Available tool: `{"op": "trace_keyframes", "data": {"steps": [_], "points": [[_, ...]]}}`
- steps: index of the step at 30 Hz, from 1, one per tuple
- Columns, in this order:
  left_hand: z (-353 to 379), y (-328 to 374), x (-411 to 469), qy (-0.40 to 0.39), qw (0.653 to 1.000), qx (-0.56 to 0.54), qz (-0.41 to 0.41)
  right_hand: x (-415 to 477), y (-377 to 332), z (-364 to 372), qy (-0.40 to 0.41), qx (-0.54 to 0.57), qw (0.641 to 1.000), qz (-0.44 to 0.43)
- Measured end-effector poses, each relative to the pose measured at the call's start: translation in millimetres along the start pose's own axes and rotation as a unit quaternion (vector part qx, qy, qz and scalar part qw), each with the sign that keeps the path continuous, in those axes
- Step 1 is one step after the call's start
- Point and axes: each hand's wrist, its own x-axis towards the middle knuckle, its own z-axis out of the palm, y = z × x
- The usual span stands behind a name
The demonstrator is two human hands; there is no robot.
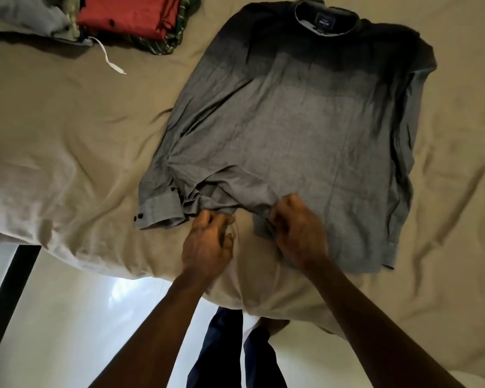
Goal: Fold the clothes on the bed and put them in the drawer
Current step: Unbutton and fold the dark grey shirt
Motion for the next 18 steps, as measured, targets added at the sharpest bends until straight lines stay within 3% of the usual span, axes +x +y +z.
{"op": "trace_keyframes", "data": {"steps": [2,5,9,12,18], "points": [[3.4,-7.9,4.7,0.004,0.996,0.073,0.052,-20.9,-0.2,8.1,-0.063,-0.144,0.982,-0.107],[3.3,-13.4,18.8,0.039,0.987,0.126,0.088,-40.6,-2.2,24.8,-0.093,-0.221,0.966,-0.101],[1.6,-6.4,39.6,0.025,0.964,0.227,0.134,-25.3,-5.3,33.9,-0.008,-0.253,0.964,-0.075],[-6.0,-3.4,47.0,0.023,0.953,0.276,0.125,-14.2,-5.1,30.4,0.013,-0.261,0.964,-0.044],[-28.3,-4.0,47.2,0.042,0.938,0.296,0.174,-37.8,-18.6,20.8,0.037,-0.196,0.970,-0.142]]}}
